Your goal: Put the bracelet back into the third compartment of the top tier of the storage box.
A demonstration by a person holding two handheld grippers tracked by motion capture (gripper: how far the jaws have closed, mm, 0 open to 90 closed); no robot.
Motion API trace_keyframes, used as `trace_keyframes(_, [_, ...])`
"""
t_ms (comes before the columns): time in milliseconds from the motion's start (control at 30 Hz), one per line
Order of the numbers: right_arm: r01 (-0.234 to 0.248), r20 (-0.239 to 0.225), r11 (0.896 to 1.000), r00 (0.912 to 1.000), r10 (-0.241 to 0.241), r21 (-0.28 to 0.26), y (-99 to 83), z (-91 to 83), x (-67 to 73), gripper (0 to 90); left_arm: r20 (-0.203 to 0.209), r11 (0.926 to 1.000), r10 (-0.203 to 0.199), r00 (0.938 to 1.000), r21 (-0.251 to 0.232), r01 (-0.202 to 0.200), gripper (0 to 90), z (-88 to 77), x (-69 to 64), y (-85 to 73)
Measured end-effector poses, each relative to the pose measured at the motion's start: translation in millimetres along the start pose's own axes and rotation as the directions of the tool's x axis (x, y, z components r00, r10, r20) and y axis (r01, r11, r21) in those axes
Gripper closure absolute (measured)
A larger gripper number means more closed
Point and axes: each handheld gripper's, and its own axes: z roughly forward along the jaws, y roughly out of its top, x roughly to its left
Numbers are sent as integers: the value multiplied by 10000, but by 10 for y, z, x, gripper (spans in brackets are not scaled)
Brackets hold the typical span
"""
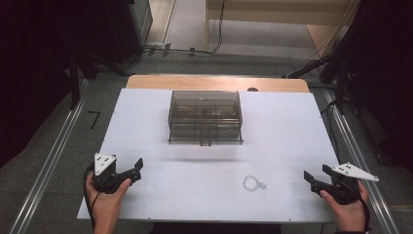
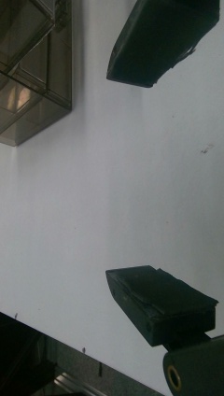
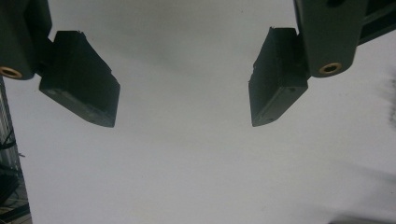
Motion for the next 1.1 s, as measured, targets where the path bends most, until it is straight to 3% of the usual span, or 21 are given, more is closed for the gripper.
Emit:
trace_keyframes(633, [343, -332, 9994, 9989, -340, 99, 28, 49, 140, 232, 14, 10000, -11, 10000, -3, 11, 56, 7, -7, -2])
trace_keyframes(1100, [410, -389, 9991, 9984, -405, 134, 32, 64, 165, 233, 11, 10000, -14, 10000, -1, 14, 56, 5, -5, -2])
